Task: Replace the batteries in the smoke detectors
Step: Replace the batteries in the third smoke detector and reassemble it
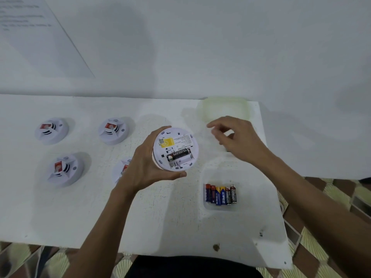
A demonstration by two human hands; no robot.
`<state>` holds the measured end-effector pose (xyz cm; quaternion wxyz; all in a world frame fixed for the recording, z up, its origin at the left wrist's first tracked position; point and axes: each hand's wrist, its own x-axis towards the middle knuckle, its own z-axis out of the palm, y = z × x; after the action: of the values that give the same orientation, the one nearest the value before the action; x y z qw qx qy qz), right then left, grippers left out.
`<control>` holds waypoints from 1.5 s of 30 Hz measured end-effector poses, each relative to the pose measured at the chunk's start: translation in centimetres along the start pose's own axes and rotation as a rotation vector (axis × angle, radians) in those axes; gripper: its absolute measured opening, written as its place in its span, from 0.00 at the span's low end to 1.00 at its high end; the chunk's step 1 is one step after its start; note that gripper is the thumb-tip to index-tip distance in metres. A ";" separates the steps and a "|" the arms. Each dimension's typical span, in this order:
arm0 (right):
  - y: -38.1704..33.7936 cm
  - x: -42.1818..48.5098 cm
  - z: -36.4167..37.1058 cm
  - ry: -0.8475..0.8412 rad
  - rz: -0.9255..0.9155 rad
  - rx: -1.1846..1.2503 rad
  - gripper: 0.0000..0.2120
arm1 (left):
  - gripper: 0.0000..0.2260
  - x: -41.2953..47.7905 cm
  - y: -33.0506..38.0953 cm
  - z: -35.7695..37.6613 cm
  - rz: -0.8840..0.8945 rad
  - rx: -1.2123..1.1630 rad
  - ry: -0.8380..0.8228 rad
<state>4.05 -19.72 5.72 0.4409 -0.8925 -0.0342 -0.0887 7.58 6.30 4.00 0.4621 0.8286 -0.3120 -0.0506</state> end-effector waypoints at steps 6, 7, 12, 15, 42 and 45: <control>5.2 1.2 -1.2 -0.292 0.377 -0.508 0.16 | 0.44 0.0 -0.2 -0.1 -0.033 0.013 0.019; 5.7 1.4 -1.2 -0.344 0.406 -0.567 0.20 | 0.43 0.1 -0.2 -0.2 -0.033 0.015 0.015; 7.5 2.3 -0.3 -0.459 0.416 -0.709 0.26 | 0.42 0.0 -0.3 -0.1 -0.030 0.028 0.011; 7.7 2.4 -0.2 -0.448 0.387 -0.692 0.15 | 0.41 0.0 -0.5 0.0 -0.023 0.041 0.006; -4.6 -5.0 5.9 0.263 0.099 0.353 0.05 | 0.42 0.6 -0.2 0.9 0.119 0.201 0.097; -4.9 -5.1 6.7 0.311 0.106 0.395 0.07 | 0.42 0.6 0.0 1.0 0.127 0.183 0.121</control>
<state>-0.79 -11.35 4.64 0.6108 -0.7651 0.0644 -0.1934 7.73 5.24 3.56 0.4050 0.8474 -0.3385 0.0575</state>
